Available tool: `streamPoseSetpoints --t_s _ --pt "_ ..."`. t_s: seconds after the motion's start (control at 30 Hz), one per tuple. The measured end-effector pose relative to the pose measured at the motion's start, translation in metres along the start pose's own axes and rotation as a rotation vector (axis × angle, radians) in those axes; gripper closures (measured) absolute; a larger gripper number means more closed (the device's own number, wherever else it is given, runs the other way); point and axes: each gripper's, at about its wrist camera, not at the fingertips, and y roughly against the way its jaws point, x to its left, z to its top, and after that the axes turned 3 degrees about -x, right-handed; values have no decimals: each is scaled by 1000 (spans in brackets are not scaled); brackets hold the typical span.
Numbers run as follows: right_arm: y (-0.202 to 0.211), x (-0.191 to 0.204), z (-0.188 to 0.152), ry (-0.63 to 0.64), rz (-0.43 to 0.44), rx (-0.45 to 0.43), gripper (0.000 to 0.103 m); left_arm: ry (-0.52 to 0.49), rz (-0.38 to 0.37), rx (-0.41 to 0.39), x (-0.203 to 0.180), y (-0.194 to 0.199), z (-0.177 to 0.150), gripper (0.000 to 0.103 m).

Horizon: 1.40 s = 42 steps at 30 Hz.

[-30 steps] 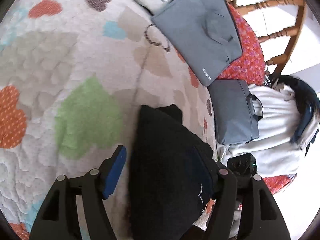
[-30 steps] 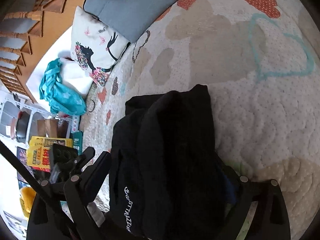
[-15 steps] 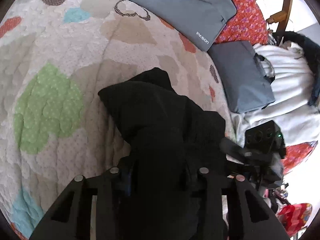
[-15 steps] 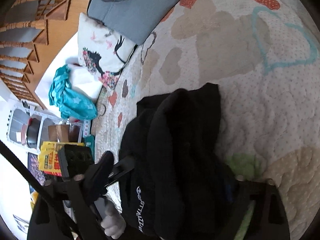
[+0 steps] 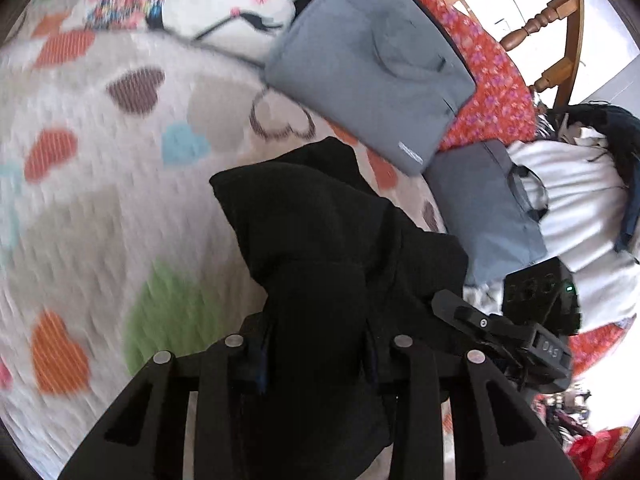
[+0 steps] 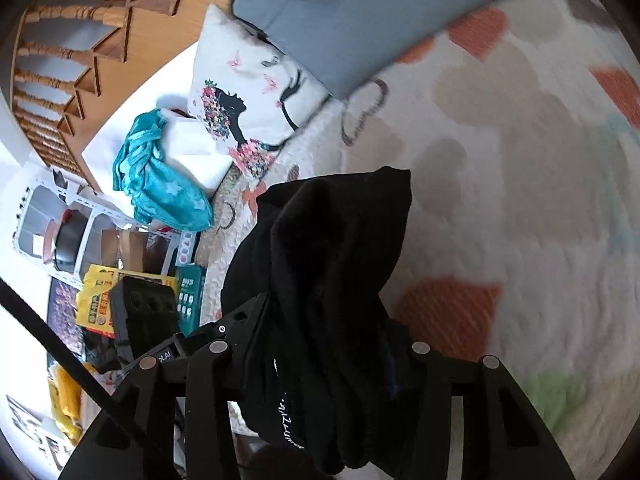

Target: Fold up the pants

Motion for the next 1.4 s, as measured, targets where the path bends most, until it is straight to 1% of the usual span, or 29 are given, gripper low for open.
streamPoseSetpoints --t_s 0.07,0.1,0.13,0.17,0.23,0.27,0.3,0.33,0.37,0.4,0.43,0.5,0.53,0.6,0.67,0.73,0.77,0.8,0.87,0.93,0.97,1.0,1.03,1.07,1.1,1.13,1.2,1.3,1.4 --pt "-14 3 17 10 -18 -3 52 6 22 -3 4 -8 14 69" --pt "-23 2 26 11 -30 -1 52 15 41 -2 10 -14 21 66" --pt "-27 0 31 8 -38 -1 52 25 66 1 16 -22 27 60" --pt "-36 -5 37 5 -58 2 52 33 96 9 24 -30 30 57" --pt "-53 -20 44 -6 -133 10 50 57 167 64 42 -53 34 54" --pt "-59 -28 46 -11 -178 21 50 82 185 105 52 -62 35 53" --pt "-65 -38 47 -14 -241 35 50 121 154 127 61 -64 35 52" --pt "-68 -50 46 -21 -264 40 44 151 111 122 66 -59 35 52" --pt "-66 -54 47 -29 -235 27 43 160 86 117 68 -53 35 52" --pt "-62 -55 46 -33 -223 23 44 157 71 109 68 -45 37 52" --pt "-58 -55 47 -29 -233 22 43 150 66 93 67 -34 37 52" --pt "-46 -47 48 9 -314 -8 41 145 55 48 65 -15 39 52" --pt "-39 -40 50 26 -327 -37 39 144 44 19 62 -3 40 52" --pt "-25 -26 54 36 -260 -91 39 134 21 -13 55 9 42 52" --pt "-20 -15 59 7 -124 -109 37 110 6 -32 43 13 42 52" --pt "-26 -6 63 -20 -8 -85 30 83 -13 -29 34 13 31 52" --pt "-34 -3 64 -36 32 -66 30 79 -19 -22 31 11 27 52" --pt "-42 -3 65 -48 50 -50 30 78 -28 -8 29 4 19 52" --pt "-59 -10 65 -64 20 -23 30 88 -27 20 34 -6 8 52" --pt "-76 -33 66 -110 -48 15 30 93 5 38 41 -22 -2 52" --pt "-81 -41 65 -130 -71 22 31 92 9 42 45 -21 -4 52" --pt "-82 -51 65 -159 -56 16 36 91 18 44 46 -22 -4 52" --pt "-78 -56 65 -189 -27 4 36 93 18 46 46 -20 -2 52" --pt "-72 -57 63 -196 -20 -4 36 94 23 46 44 -16 0 52" --pt "-66 -53 61 -179 -35 -12 33 90 31 43 42 -9 1 52" --pt "-55 -43 58 -125 -77 -18 28 78 48 34 37 0 2 52" --pt "-37 -25 49 -33 -136 -20 23 64 61 15 32 17 -1 52" --pt "-6 -5 25 37 -152 -41 23 20 78 -37 18 53 -15 52" --pt "28 14 -13 101 -192 -82 23 -36 113 -111 1 94 -36 51"
